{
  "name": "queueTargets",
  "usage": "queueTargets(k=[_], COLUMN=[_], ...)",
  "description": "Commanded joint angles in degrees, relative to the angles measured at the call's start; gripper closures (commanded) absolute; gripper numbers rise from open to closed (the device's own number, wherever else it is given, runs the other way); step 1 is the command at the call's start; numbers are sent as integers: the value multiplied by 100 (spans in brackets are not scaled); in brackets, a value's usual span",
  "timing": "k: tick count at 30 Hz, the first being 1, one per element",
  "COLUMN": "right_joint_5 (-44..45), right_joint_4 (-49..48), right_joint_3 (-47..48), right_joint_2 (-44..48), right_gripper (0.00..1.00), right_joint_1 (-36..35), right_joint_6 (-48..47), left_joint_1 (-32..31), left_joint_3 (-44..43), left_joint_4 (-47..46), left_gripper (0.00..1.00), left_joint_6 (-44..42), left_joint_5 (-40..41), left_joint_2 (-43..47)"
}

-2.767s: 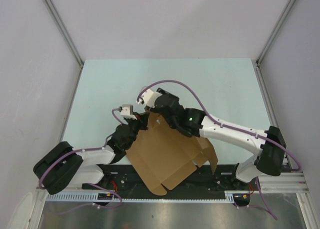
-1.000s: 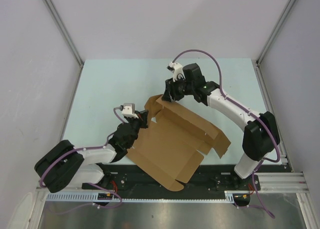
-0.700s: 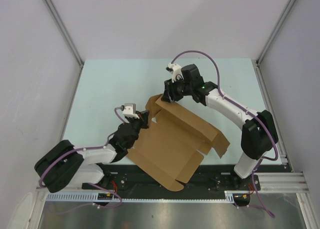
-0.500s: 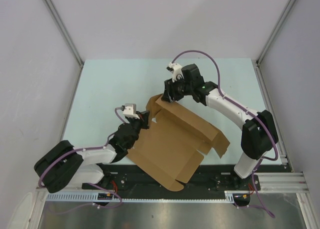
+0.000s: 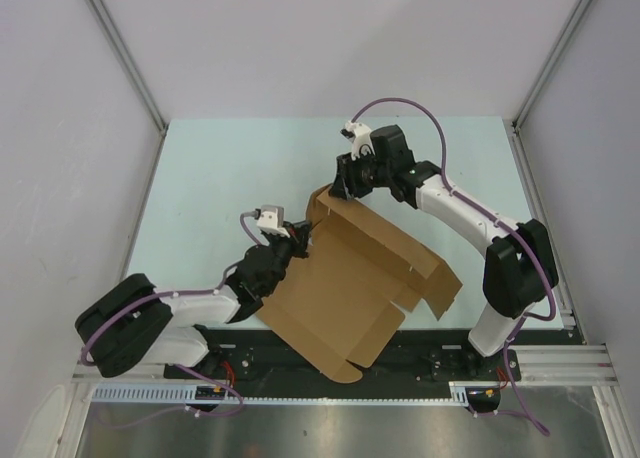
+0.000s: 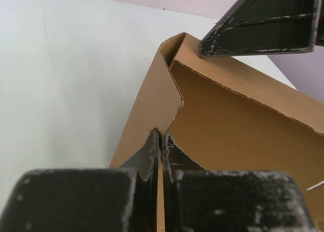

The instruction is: Fold the paper box

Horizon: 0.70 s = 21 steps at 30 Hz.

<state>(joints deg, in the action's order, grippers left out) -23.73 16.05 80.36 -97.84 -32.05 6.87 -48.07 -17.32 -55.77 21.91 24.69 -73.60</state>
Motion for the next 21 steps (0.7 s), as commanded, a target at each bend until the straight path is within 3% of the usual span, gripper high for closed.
queueTargets(k=[1, 8, 11, 16, 21], right_joint_5=[70, 193, 263, 342, 377], right_joint_4=[232, 240, 258, 267, 284], right_joint_3=[-152, -152, -152, -152, -152], right_joint_2=[-121, -130, -130, -121, -103], right_gripper=[58, 58, 58, 58, 58], right_joint_1=[-11, -73, -134, -178, -178], right_joint_6=[-37, -125, -160, -221, -230], left_joint_1=[-211, -308, -308, -317, -308], left_joint_3=[-236, -263, -263, -307, -316], left_joint_4=[-127, -127, -57, 171, 329], left_gripper=[98, 92, 84, 61, 56], left_joint_6=[58, 138, 138, 77, -108], left_joint_5=[-429, -553, -597, -614, -553], left_joint_2=[-251, -523, -602, -585, -401])
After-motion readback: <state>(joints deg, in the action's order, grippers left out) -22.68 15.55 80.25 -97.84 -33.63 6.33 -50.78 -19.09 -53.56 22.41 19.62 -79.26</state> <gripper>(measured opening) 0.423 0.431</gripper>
